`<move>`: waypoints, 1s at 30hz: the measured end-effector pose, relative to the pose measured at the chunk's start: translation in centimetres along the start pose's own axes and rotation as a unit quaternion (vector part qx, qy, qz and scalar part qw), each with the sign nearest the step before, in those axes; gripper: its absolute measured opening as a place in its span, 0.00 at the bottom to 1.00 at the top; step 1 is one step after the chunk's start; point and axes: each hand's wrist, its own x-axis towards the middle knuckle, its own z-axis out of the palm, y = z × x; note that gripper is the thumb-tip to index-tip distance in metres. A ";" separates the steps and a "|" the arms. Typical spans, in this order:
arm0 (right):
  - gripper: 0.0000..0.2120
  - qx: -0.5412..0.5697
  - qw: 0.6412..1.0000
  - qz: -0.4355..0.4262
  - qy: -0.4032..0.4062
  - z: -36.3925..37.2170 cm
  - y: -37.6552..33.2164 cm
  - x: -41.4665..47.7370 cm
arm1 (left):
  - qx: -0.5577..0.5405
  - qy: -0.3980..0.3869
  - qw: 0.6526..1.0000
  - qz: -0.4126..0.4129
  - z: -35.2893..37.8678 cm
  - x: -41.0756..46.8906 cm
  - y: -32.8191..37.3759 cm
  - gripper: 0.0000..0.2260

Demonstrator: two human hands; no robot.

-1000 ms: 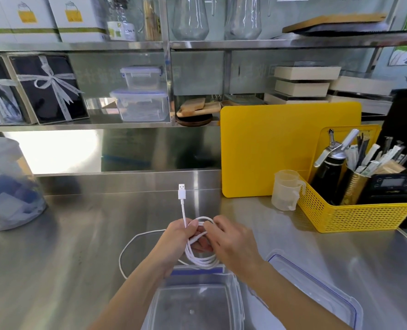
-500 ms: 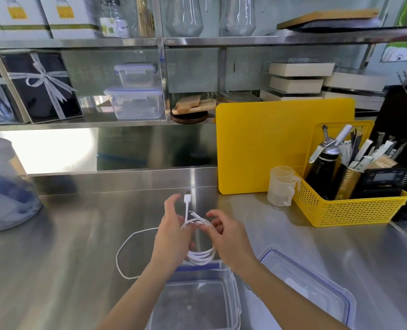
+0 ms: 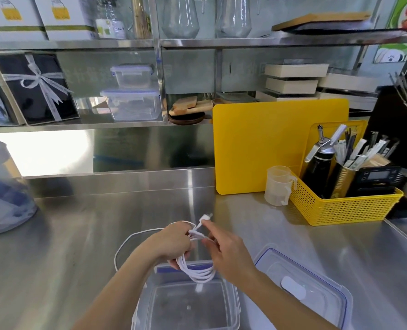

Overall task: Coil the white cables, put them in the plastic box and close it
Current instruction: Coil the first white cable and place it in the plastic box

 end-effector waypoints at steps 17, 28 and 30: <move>0.05 0.051 0.957 0.173 -0.226 -2.6 -0.3 1.3 | -0.007 0.030 0.990 0.135 1.9 0.7 -1.5 0.04; 0.05 0.051 0.926 0.173 -0.331 -4.8 -0.6 2.6 | -0.145 -0.036 0.985 0.086 2.8 0.1 -1.1 0.04; 0.06 0.062 0.913 0.200 -0.350 -4.7 -0.7 2.4 | -0.178 -0.042 0.981 0.070 3.0 0.0 -1.1 0.03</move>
